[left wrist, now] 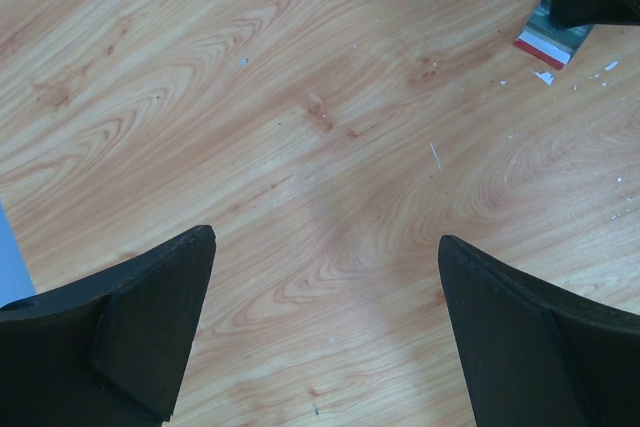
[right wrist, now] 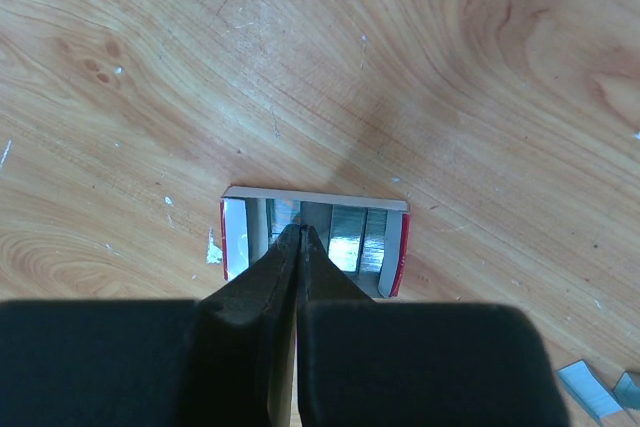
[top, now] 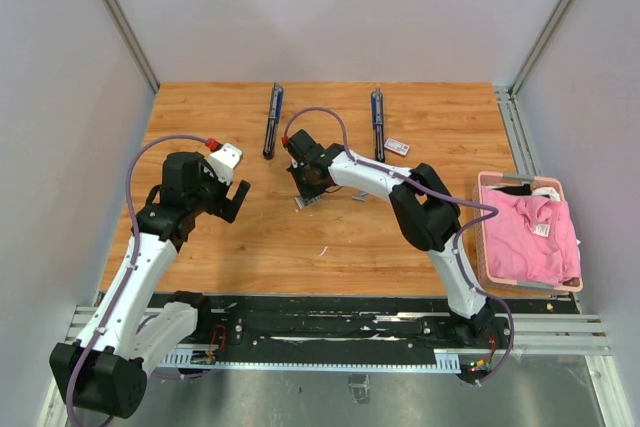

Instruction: Unload the staples from the stapler

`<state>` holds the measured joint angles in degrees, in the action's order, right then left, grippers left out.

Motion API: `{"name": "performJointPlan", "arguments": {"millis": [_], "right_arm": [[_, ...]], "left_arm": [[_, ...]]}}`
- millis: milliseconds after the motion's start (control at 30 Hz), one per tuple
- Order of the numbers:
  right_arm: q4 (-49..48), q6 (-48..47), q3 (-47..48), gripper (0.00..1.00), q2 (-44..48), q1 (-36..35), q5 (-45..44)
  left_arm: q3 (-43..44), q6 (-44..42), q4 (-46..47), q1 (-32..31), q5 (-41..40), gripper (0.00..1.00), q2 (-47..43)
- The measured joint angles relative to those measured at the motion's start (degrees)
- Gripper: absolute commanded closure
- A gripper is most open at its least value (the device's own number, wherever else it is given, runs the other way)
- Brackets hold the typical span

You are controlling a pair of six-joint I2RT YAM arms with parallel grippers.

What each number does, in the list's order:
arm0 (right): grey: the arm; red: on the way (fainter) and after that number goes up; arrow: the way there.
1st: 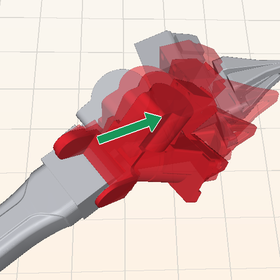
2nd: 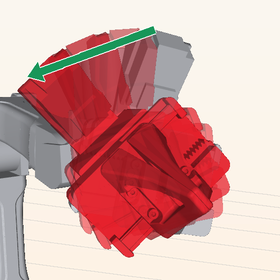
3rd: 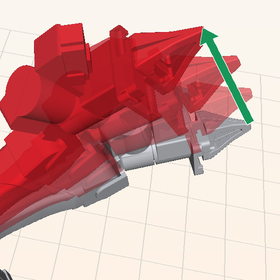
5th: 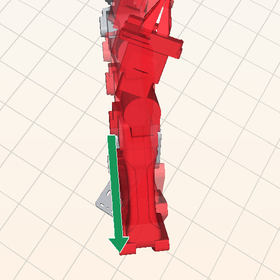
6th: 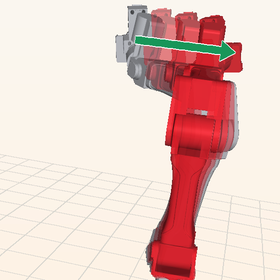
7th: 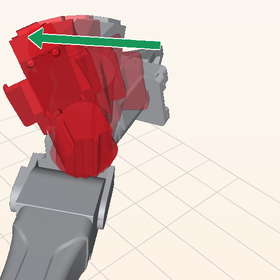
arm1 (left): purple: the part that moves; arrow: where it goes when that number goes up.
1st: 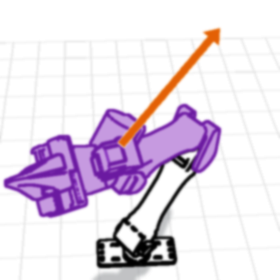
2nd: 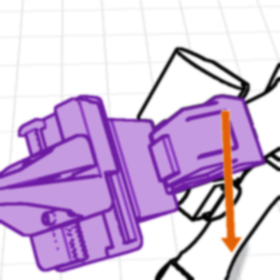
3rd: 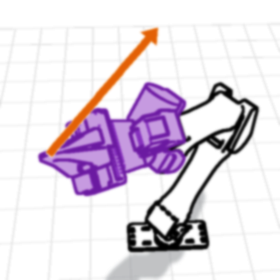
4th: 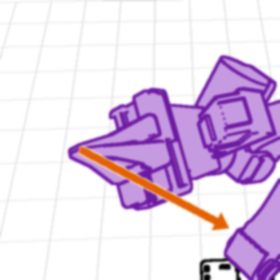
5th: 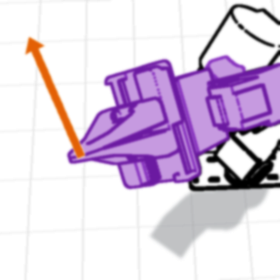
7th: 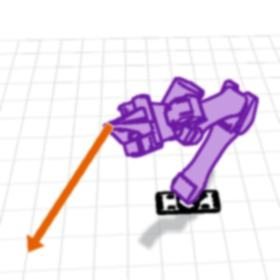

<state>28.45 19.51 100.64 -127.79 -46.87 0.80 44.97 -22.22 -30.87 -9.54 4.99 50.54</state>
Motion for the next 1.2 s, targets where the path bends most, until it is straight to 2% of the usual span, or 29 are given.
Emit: {"name": "performJointPlan", "arguments": {"millis": [1067,1200], "right_arm": [[0.20,-1.38,1.33,0.98,-0.20,-1.07,-1.36],[0.24,-1.49,1.77,0.91,-0.44,-1.14,-1.40]], "left_arm": [[0.00,0.00,0.00,0.00,0.02,0.02,0.00],[0.00,0.00,0.00,0.00,0.02,0.02,0.00]]}}
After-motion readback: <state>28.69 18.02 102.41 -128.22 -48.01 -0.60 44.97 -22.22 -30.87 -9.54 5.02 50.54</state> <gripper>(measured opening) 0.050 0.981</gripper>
